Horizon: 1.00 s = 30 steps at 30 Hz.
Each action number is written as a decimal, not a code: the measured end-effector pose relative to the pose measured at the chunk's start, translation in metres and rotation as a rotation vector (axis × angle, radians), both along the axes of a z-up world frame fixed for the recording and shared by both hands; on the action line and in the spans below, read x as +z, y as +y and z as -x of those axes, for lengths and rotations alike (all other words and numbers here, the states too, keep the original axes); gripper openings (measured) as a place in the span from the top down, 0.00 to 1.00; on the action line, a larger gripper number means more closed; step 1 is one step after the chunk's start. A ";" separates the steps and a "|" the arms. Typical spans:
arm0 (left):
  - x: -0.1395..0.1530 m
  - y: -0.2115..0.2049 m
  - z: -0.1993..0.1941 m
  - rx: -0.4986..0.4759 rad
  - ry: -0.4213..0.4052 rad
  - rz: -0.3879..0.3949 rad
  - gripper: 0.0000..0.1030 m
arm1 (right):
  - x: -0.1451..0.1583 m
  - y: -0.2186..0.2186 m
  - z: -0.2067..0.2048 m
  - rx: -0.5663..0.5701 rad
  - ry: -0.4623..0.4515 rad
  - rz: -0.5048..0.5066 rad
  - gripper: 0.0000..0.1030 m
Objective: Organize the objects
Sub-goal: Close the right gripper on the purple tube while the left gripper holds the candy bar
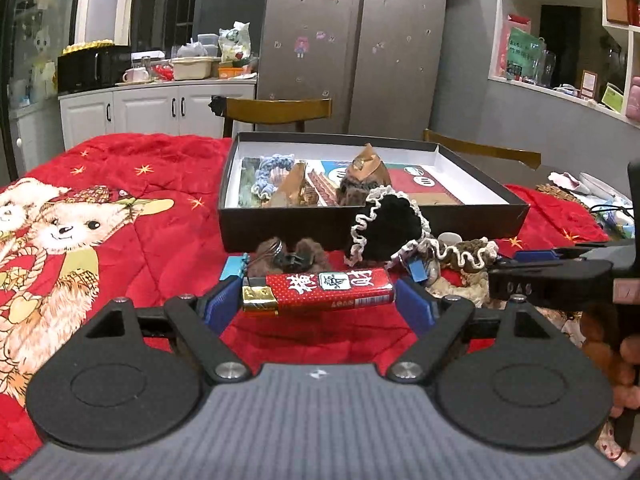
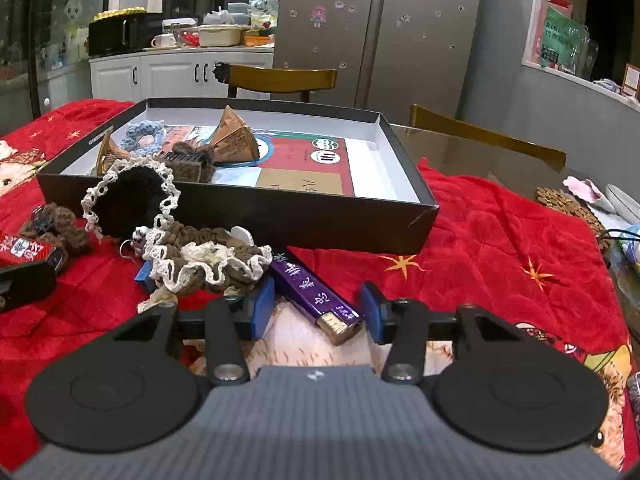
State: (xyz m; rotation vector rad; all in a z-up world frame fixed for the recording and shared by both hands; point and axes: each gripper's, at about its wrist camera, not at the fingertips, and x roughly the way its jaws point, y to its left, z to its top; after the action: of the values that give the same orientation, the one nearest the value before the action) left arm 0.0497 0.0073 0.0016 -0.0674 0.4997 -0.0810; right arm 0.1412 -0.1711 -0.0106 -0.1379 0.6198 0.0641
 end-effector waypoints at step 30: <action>0.001 -0.003 0.002 -0.028 -0.017 -0.010 0.17 | 0.035 -0.036 0.018 -0.019 -0.013 -0.366 0.83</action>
State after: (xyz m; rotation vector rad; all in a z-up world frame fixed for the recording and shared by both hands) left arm 0.0477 0.0046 0.0027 -0.0503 0.4843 -0.1063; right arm 0.1236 -0.2067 0.0245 0.2215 0.5866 0.1563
